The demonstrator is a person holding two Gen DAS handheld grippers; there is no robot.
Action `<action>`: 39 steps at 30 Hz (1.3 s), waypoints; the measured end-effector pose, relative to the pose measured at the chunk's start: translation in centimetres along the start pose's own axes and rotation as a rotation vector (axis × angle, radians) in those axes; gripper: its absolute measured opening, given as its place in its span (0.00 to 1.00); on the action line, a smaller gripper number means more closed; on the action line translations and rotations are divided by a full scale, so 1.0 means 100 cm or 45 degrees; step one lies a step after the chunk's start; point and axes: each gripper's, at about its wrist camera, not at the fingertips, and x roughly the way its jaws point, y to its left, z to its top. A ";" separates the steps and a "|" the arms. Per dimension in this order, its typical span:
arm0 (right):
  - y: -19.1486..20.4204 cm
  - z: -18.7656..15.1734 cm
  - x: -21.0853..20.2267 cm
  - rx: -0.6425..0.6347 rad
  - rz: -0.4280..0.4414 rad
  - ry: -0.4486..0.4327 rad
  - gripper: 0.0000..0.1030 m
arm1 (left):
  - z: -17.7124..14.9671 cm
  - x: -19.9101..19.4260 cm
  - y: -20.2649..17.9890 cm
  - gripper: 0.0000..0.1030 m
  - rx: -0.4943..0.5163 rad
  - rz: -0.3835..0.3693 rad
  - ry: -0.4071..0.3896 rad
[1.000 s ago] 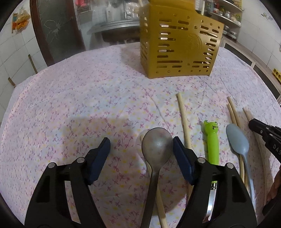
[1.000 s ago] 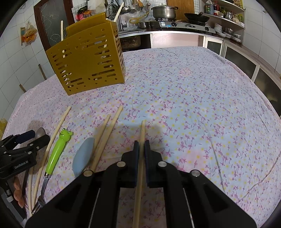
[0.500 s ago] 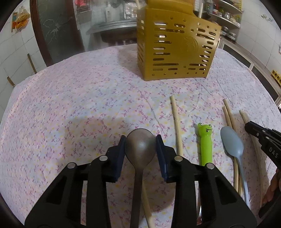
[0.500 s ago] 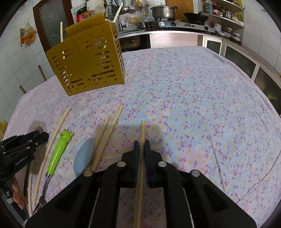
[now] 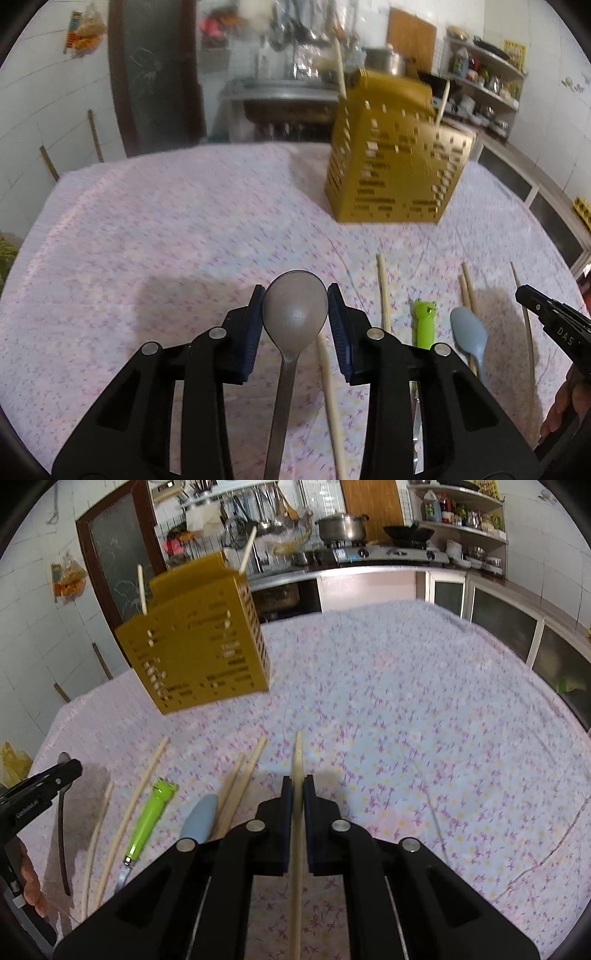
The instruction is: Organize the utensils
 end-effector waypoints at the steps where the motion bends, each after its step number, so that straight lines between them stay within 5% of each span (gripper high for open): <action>1: -0.001 0.002 -0.004 -0.002 0.004 -0.019 0.06 | 0.001 -0.006 0.002 0.32 -0.010 0.002 -0.017; 11: -0.007 0.010 -0.047 0.019 0.055 -0.227 0.06 | 0.001 -0.074 0.016 0.32 -0.053 0.039 -0.244; 20: -0.003 0.010 -0.079 -0.032 0.074 -0.359 0.06 | -0.009 -0.105 0.024 0.32 -0.083 0.027 -0.337; 24: 0.001 0.010 -0.077 -0.065 0.059 -0.329 0.06 | -0.008 -0.086 0.027 0.36 -0.059 0.048 -0.242; 28: -0.002 0.009 -0.056 -0.064 0.028 -0.230 0.06 | -0.011 -0.050 0.035 0.64 -0.056 0.077 -0.114; 34: -0.009 0.003 -0.015 -0.041 -0.018 -0.080 0.06 | -0.021 0.012 0.034 0.66 0.037 0.129 0.120; 39: -0.010 0.002 0.012 -0.038 -0.038 0.024 0.06 | -0.020 0.038 0.035 0.66 0.064 0.108 0.197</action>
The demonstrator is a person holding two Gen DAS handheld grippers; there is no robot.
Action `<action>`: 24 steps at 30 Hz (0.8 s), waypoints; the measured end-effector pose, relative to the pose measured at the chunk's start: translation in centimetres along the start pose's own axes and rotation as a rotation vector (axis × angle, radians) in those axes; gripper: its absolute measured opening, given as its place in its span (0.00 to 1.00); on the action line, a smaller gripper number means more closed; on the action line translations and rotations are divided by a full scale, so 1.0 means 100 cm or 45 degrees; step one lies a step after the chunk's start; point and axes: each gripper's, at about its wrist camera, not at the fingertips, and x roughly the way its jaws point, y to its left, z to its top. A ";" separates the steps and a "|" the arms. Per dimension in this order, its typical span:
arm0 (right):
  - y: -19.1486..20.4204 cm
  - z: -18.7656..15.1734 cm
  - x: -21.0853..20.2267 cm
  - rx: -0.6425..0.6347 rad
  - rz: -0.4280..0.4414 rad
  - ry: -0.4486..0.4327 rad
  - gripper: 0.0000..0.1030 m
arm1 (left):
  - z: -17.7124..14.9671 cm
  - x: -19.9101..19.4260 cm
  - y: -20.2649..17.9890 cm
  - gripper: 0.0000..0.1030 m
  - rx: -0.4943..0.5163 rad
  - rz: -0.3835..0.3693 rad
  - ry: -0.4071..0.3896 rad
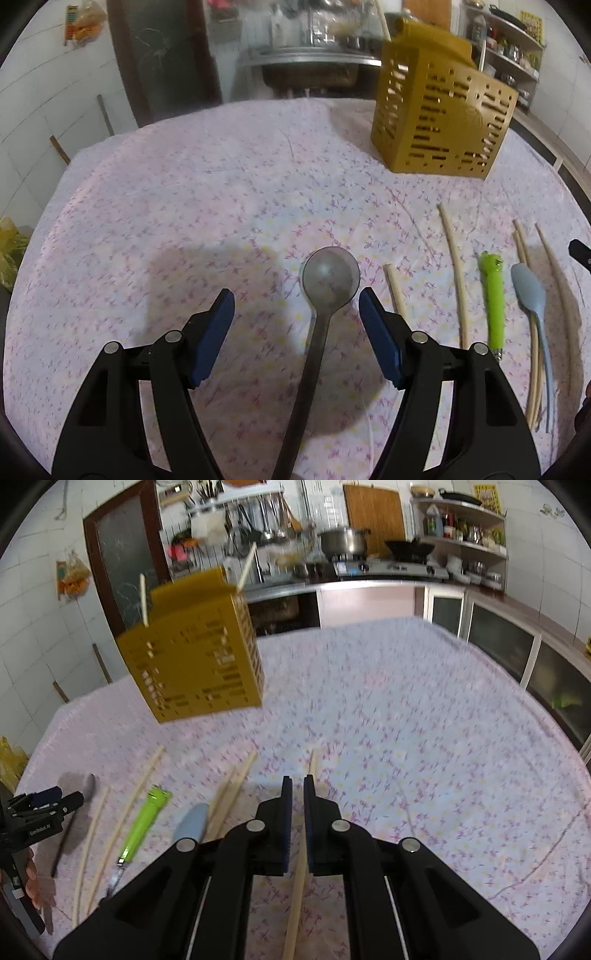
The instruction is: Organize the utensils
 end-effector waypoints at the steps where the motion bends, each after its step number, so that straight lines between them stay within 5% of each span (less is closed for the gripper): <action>1: 0.000 -0.001 0.004 0.003 -0.005 0.013 0.06 | 0.002 0.004 -0.001 0.66 0.010 -0.005 0.014; 8: -0.007 0.000 0.013 0.003 -0.039 0.048 0.09 | 0.003 0.017 -0.003 0.71 0.016 -0.008 0.029; 11: -0.005 -0.002 0.016 0.000 -0.052 0.061 0.48 | 0.006 0.019 -0.004 0.71 0.008 -0.013 0.030; 18: 0.002 0.003 0.031 -0.043 -0.093 0.123 0.45 | 0.011 0.022 -0.002 0.62 -0.021 -0.036 0.026; 24: 0.005 0.015 0.044 -0.043 -0.114 0.186 0.28 | 0.017 0.021 -0.003 0.45 -0.041 -0.063 0.040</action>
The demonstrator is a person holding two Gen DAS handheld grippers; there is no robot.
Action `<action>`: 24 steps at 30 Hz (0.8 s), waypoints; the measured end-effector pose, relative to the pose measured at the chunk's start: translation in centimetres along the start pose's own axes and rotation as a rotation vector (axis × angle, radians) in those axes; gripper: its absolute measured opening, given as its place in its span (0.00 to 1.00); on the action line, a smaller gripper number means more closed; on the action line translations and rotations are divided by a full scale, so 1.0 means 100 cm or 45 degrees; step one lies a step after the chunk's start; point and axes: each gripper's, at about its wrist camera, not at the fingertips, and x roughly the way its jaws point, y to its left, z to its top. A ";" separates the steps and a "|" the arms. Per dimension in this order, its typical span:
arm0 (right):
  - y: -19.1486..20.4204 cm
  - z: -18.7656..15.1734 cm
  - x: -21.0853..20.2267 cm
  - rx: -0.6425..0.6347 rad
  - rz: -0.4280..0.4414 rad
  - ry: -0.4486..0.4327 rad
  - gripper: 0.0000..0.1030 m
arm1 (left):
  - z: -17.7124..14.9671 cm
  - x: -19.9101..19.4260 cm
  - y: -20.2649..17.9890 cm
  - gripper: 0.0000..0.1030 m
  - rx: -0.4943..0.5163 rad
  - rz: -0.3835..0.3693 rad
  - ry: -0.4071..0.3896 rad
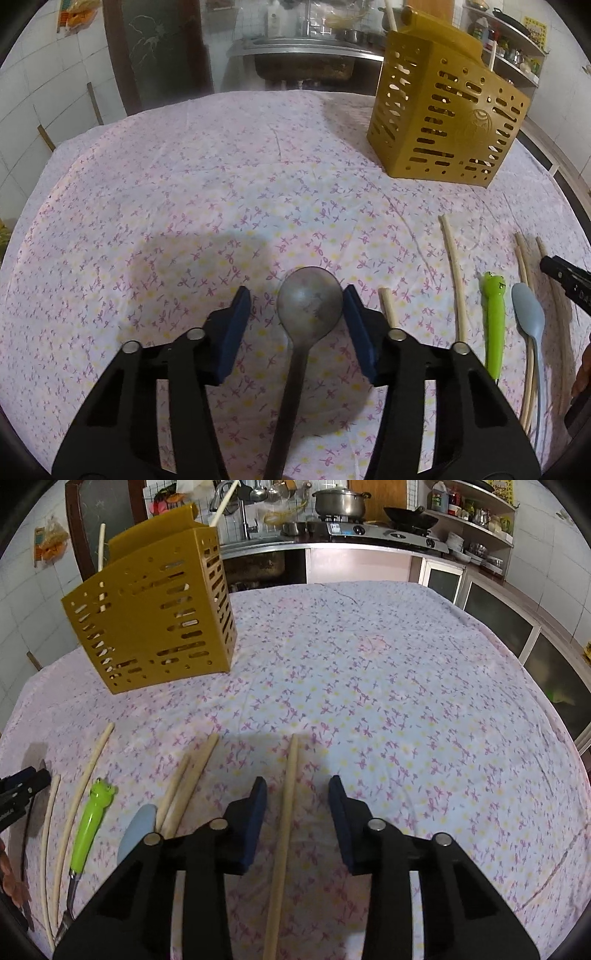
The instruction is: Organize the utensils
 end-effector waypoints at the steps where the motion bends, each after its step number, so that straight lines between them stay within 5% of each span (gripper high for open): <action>1: 0.000 0.002 0.001 0.004 0.007 0.007 0.26 | 0.001 0.001 0.000 0.41 -0.002 0.000 0.002; 6: 0.000 0.007 0.004 0.021 0.032 0.020 0.07 | 0.006 0.001 0.002 0.34 -0.044 -0.023 0.010; 14: -0.009 0.003 -0.026 0.093 0.123 -0.109 0.06 | 0.006 -0.029 0.006 0.34 -0.083 -0.008 -0.116; 24: -0.013 -0.006 -0.101 0.113 0.240 -0.450 0.06 | 0.003 -0.110 0.007 0.34 -0.147 0.002 -0.411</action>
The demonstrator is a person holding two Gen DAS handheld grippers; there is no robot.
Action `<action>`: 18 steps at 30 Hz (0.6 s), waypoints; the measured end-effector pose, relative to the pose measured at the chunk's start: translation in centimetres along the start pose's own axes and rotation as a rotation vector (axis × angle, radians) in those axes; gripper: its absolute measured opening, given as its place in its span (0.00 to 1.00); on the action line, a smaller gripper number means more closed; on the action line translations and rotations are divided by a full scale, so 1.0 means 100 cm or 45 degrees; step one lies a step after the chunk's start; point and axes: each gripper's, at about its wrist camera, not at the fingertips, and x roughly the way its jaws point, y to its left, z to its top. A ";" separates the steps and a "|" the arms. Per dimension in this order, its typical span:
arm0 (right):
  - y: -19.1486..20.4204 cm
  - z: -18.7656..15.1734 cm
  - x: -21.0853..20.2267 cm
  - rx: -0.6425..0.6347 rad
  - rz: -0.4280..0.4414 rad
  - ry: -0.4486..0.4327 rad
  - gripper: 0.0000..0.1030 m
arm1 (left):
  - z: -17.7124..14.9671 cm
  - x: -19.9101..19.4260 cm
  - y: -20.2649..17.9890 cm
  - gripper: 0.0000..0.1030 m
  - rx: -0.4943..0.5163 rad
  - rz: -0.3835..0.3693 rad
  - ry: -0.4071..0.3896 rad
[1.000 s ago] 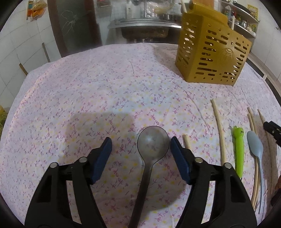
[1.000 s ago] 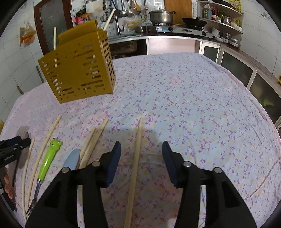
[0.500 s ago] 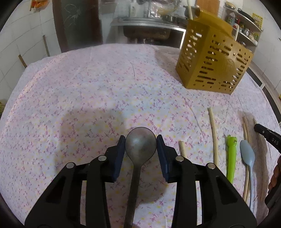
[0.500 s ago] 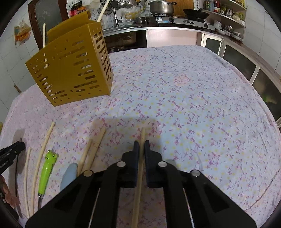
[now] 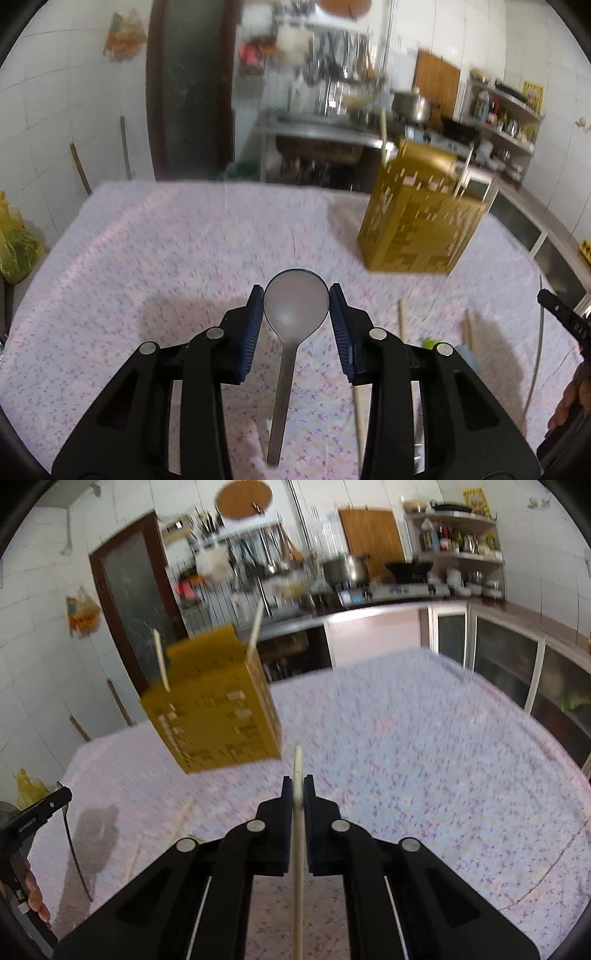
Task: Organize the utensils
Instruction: 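Carry the spoon into the yellow holder with the left tool while the right tool inserts its chopstick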
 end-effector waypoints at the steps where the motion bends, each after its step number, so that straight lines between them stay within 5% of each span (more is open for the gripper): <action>1: 0.001 0.001 -0.005 -0.005 0.004 -0.026 0.06 | 0.001 -0.007 0.000 0.34 -0.005 -0.002 -0.023; 8: 0.013 0.002 -0.044 -0.116 0.019 -0.232 0.06 | -0.001 -0.053 -0.003 0.34 -0.018 -0.008 -0.172; 18: 0.019 0.019 -0.070 -0.133 0.043 -0.409 0.06 | 0.007 -0.074 -0.018 0.34 0.016 -0.037 -0.240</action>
